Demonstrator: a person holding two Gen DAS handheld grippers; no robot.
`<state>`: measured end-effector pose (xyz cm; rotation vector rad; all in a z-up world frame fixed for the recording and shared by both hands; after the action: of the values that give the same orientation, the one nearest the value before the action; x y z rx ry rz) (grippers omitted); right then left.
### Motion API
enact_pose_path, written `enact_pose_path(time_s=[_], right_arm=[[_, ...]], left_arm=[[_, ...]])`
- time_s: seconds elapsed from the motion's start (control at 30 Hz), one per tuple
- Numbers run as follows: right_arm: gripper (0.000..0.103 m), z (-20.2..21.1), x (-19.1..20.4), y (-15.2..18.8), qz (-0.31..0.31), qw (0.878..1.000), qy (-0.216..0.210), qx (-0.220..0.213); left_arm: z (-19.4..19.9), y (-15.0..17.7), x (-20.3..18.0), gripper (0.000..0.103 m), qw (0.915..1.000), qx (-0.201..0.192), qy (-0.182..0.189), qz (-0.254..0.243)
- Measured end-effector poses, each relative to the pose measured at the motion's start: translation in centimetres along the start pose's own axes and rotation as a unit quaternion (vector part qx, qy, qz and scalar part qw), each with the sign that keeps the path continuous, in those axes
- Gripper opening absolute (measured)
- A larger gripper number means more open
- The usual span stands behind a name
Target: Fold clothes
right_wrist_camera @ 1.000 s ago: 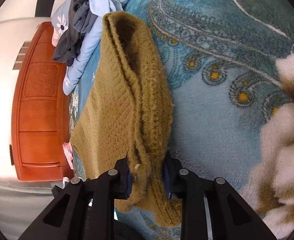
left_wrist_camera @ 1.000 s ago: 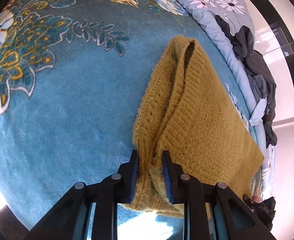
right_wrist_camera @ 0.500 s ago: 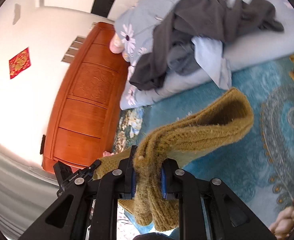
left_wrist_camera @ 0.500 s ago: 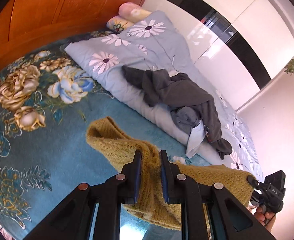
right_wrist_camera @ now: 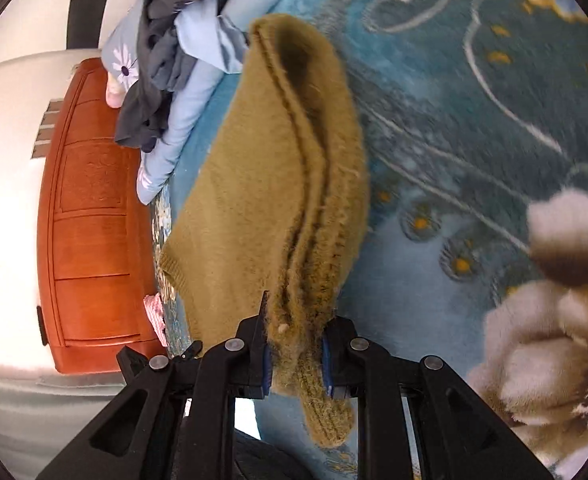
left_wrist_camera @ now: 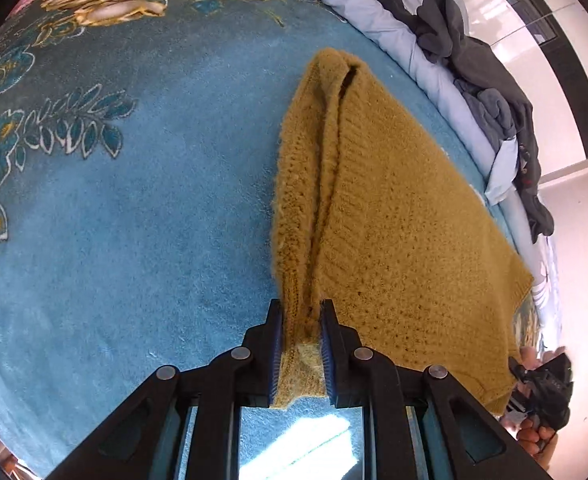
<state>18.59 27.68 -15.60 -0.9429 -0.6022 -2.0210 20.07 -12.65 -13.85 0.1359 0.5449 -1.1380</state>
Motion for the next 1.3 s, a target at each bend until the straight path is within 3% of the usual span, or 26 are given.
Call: enact_pose_path(time_s=[0.17, 0.3, 0.37, 0.5, 0.6, 0.67, 0.77, 0.9, 1.0, 1.07, 1.3], right_arm=[[0.019, 0.2, 0.1, -0.2, -0.001, 1.000, 0.006, -0.003], [0.019, 0.2, 0.6, -0.4, 0.021, 0.999, 0.037, 0.002], [0.019, 0.0, 0.6, -0.3, 0.028, 0.998, 0.050, 0.004], [0.019, -0.3, 0.6, -0.1, 0.027, 0.996, 0.087, 0.003], [0.019, -0.6, 1.3, -0.3, 0.027, 0.994, 0.105, -0.009], [0.019, -0.7, 1.6, -0.1, 0.029, 0.992, 0.120, -0.013], [0.019, -0.2, 1.9, 0.1, 0.019, 0.991, 0.133, -0.016], [0.019, 0.8, 3.7, -0.1, 0.028, 0.990, 0.134, -0.026], [0.019, 0.9, 5.8, 0.2, 0.059, 0.987, 0.145, -0.031], [0.019, 0.7, 6.9, 0.5, 0.076, 0.984, 0.156, -0.032], [0.019, -0.2, 10.2, 0.9, 0.093, 0.975, 0.198, -0.037]], left_arm=[[1.1, 0.2, 0.7, 0.027, 0.9998, 0.002, 0.004, 0.019], [1.8, 1.4, 4.5, 0.024, 0.9977, -0.003, -0.059, 0.033], [3.1, 1.7, 5.1, 0.023, 0.9961, -0.025, -0.082, 0.022], [5.3, 0.7, -0.6, 0.026, 0.9963, -0.060, -0.022, -0.058], [3.7, 1.1, -7.3, 0.026, 0.9894, -0.030, 0.011, -0.142], [1.4, 2.3, -11.1, 0.026, 0.9781, -0.002, 0.023, -0.207], [-1.9, 3.8, -16.0, 0.026, 0.9541, 0.038, 0.046, -0.294], [-4.6, 4.6, -16.7, 0.026, 0.9455, 0.086, 0.062, -0.308], [-6.6, 5.7, -15.9, 0.025, 0.9360, 0.109, 0.033, -0.333], [-7.0, 6.2, -15.5, 0.025, 0.9312, 0.101, 0.027, -0.349], [-4.8, 6.1, -14.8, 0.026, 0.9380, 0.062, 0.032, -0.340]])
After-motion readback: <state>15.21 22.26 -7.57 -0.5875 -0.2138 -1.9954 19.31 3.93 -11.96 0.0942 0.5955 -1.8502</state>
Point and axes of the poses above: each gripper's, at about its wrist camera, not at the fingertips, and z roughly against the way its jaws point, x to its left, y to its underside, the point moved 9 cm from there along -z, roughly the way its jaws point
